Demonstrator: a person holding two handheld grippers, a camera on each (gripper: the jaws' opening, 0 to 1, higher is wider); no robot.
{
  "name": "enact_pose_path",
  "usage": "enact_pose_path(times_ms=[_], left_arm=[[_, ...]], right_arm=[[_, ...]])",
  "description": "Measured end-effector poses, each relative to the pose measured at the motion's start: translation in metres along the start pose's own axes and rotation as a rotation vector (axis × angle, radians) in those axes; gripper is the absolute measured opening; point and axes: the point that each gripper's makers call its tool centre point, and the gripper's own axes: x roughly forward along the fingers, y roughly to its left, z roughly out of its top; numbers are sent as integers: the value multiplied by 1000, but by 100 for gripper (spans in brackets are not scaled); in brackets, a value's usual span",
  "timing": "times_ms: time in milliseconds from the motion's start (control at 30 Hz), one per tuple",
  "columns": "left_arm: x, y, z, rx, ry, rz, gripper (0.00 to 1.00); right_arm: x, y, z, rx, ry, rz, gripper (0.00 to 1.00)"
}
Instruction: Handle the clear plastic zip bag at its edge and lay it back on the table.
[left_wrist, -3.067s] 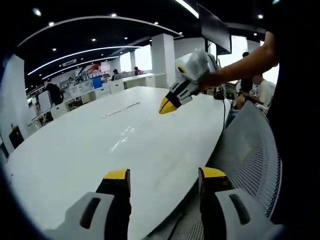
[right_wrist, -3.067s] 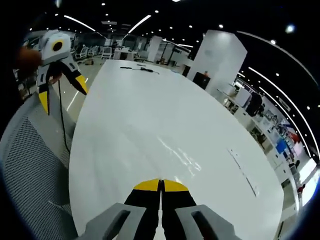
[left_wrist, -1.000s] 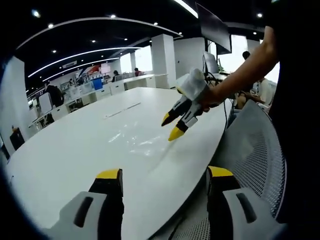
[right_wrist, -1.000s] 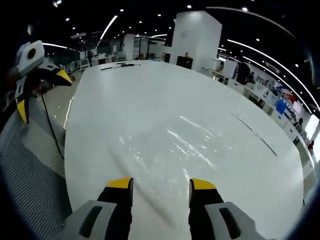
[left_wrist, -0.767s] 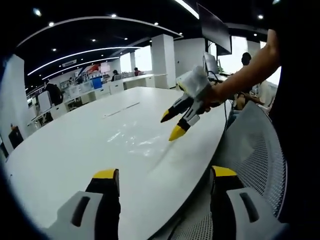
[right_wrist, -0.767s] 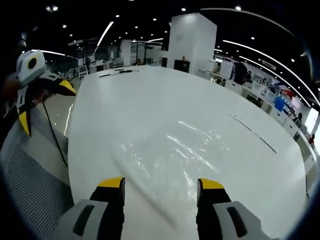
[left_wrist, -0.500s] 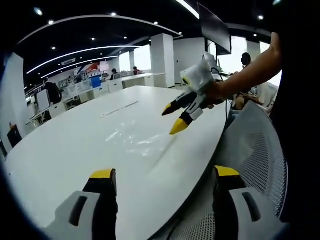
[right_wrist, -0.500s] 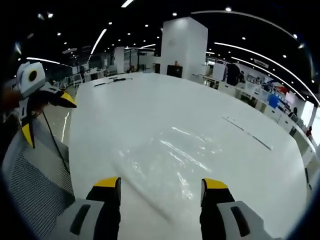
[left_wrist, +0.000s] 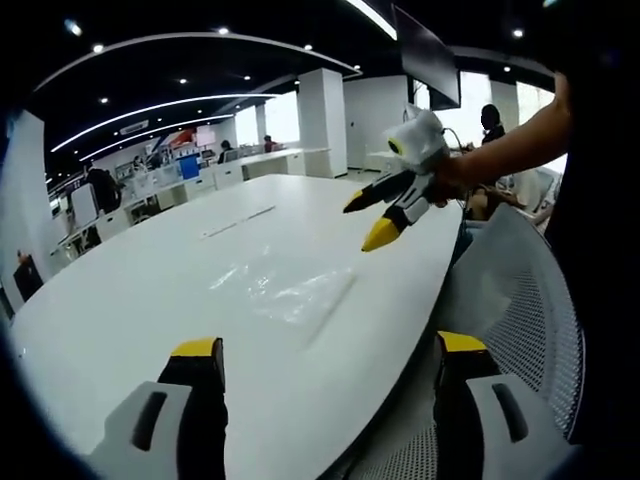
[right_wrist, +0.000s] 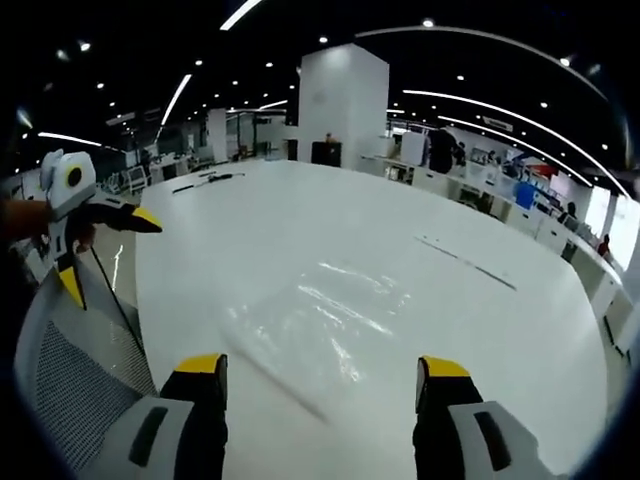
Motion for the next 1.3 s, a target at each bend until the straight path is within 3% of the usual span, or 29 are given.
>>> enact_pose_path(times_ms=[367, 767, 1300], left_arm=[[4, 0, -4, 0, 12, -25, 85], [9, -2, -5, 4, 21, -38, 85], [5, -4, -12, -7, 28, -34, 83]], right_arm=[[-25, -6, -14, 15, 36, -21, 87], [-55, -18, -39, 13, 77, -89, 92], [-94, -13, -58, 78, 52, -100, 95]])
